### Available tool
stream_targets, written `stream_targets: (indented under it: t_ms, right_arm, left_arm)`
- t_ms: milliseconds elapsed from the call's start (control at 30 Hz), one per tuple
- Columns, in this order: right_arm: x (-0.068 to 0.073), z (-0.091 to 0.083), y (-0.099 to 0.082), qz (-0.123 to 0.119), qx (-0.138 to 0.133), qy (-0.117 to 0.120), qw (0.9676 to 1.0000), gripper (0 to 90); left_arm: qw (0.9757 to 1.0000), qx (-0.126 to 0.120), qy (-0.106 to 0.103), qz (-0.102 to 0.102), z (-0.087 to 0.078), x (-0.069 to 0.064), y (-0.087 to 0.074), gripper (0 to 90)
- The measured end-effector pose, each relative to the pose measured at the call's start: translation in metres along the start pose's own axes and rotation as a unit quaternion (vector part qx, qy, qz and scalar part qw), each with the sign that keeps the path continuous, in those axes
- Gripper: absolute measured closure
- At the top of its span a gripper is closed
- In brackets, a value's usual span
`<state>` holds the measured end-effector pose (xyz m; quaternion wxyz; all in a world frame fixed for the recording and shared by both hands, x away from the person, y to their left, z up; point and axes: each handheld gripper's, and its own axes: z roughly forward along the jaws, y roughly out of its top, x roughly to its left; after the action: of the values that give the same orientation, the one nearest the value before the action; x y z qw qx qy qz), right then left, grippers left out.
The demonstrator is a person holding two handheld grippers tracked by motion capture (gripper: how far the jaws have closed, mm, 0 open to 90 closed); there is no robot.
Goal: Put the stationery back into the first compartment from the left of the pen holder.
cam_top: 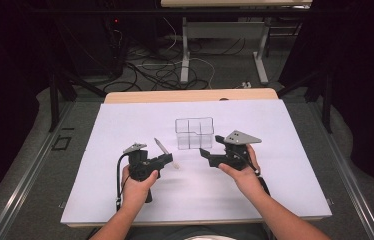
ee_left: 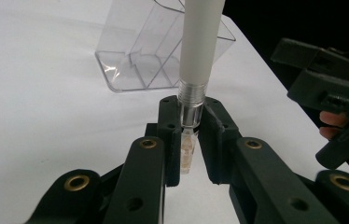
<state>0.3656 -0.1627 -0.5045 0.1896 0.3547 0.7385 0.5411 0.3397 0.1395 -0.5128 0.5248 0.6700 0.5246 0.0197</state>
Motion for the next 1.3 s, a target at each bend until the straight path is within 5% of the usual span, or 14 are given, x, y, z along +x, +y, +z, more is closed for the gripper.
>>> stream_targets:
  t_ms: [367, 600, 933, 1300]
  right_arm:
    - [-0.035, -0.029, -0.009, 0.01, 0.038, -0.046, 0.9982, 0.0]
    - [-0.052, -0.048, -0.02, 0.012, 0.059, -0.078, 0.9951, 0.0]
    - [-0.069, -0.067, -0.034, 0.035, 0.075, -0.104, 0.9911, 0.0]
    - [-0.078, -0.068, -0.042, 0.048, 0.075, -0.121, 0.9887, 0.0]
  left_arm:
    - [0.9996, -0.026, 0.009, 0.005, -0.012, 0.007, 0.01, 79.4]
    - [0.9989, -0.039, 0.019, 0.017, -0.016, 0.007, 0.02, 79.4]
    - [0.9965, -0.047, 0.034, 0.06, -0.01, -0.004, 0.048, 79.5]
    - [0.994, -0.054, 0.045, 0.083, 0.002, -0.021, 0.088, 79.4]
